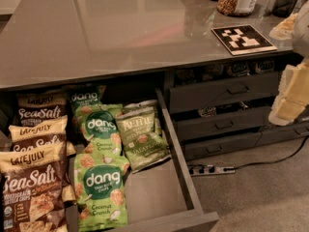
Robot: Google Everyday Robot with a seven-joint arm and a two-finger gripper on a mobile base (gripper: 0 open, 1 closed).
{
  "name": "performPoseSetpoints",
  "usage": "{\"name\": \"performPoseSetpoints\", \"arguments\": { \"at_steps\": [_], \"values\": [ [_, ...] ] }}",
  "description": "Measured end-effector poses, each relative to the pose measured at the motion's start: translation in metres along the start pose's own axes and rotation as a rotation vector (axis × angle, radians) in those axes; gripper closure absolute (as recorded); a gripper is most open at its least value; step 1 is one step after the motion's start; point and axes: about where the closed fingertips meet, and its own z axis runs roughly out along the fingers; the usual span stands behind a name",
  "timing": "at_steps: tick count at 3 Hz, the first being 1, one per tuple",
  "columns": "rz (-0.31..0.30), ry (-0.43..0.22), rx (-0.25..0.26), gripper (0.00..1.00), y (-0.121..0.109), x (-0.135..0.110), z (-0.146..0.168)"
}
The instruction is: Pick green jalapeno chip bag from top drawer and place on counter
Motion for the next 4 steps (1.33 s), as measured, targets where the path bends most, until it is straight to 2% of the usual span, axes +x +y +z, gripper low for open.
{"name": "performPoseSetpoints", "arguments": {
  "at_steps": [1, 2, 3, 4],
  "values": [
    [0.000, 0.000, 0.000, 0.00, 0.000, 0.000, 0.000],
    [0.019, -0.049, -0.067, 0.00, -0.004, -0.009, 0.026],
    [0.019, -0.049, -0.067, 0.00, -0.004, -0.009, 0.026],
    [0.062, -0.109, -0.104, 0.00, -0.006, -0.017, 0.062]
  ]
}}
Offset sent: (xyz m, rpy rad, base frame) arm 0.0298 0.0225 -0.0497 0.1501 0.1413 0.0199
